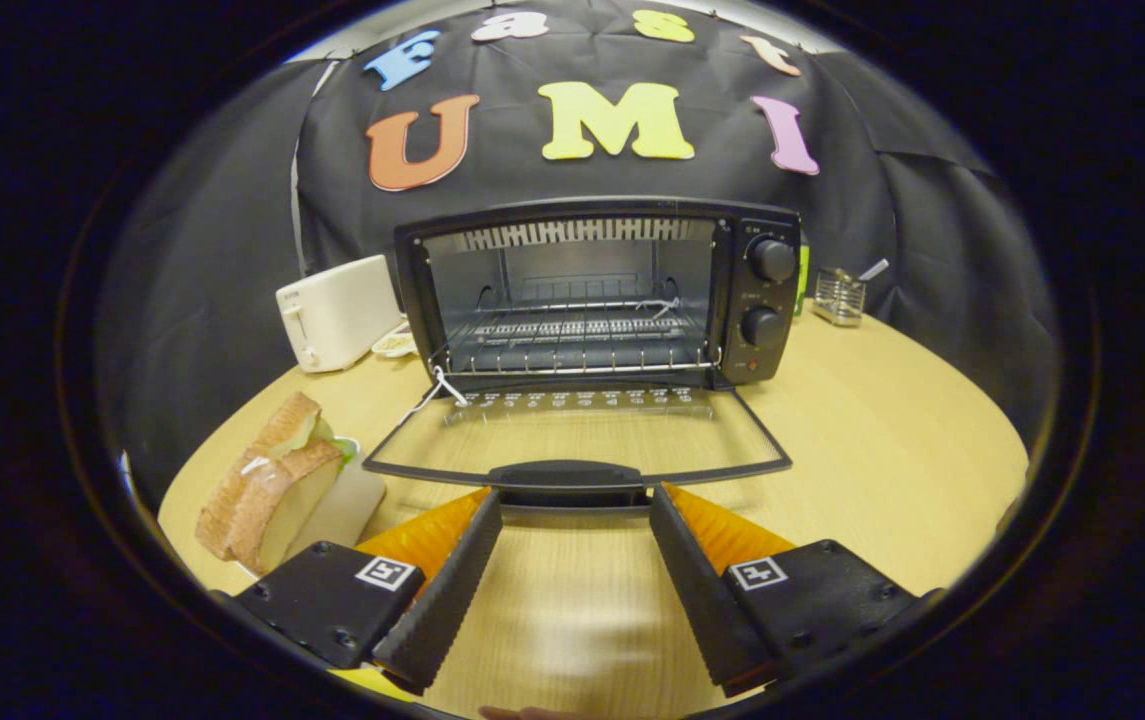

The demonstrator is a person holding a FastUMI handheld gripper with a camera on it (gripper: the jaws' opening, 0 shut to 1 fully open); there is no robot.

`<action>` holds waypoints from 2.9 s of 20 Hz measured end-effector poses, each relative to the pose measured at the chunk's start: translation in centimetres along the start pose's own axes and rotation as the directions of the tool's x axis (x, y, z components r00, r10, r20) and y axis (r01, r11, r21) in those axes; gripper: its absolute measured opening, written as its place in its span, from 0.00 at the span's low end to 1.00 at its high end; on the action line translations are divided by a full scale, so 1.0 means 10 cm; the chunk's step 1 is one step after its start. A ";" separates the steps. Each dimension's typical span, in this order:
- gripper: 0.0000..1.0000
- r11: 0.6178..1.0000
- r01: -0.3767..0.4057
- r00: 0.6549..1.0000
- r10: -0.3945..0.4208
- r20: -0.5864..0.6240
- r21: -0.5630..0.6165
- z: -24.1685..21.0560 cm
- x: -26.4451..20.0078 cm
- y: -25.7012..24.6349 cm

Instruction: Open the toaster oven, put the food inside, and close the toaster oven door.

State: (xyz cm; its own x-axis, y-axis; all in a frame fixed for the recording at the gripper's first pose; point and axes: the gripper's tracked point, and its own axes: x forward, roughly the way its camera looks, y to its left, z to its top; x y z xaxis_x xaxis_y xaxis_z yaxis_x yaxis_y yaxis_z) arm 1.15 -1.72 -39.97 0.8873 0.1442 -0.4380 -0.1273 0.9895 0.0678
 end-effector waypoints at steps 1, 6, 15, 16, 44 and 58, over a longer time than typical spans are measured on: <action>0.98 1.000 -0.013 1.000 0.013 -0.003 0.005 0.05 -0.04 0.02; 0.95 0.976 -0.188 0.980 0.194 -0.049 0.106 0.52 -0.32 0.20; 0.97 0.801 -0.499 0.735 0.594 -0.327 0.332 0.59 -0.42 0.95; 0.97 0.800 -0.495 0.717 0.597 -0.360 0.340 0.53 -0.42 0.97; 0.39 0.746 -0.449 0.691 0.639 -0.338 0.492 0.87 -0.79 1.35; 0.39 0.544 -0.288 0.901 0.434 0.030 0.788 1.53 0.57 0.28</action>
State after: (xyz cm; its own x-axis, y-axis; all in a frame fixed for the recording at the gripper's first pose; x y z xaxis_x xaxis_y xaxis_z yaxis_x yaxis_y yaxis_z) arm 12.64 1.80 -28.53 0.7573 0.5587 -0.3382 0.0245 0.4931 0.8696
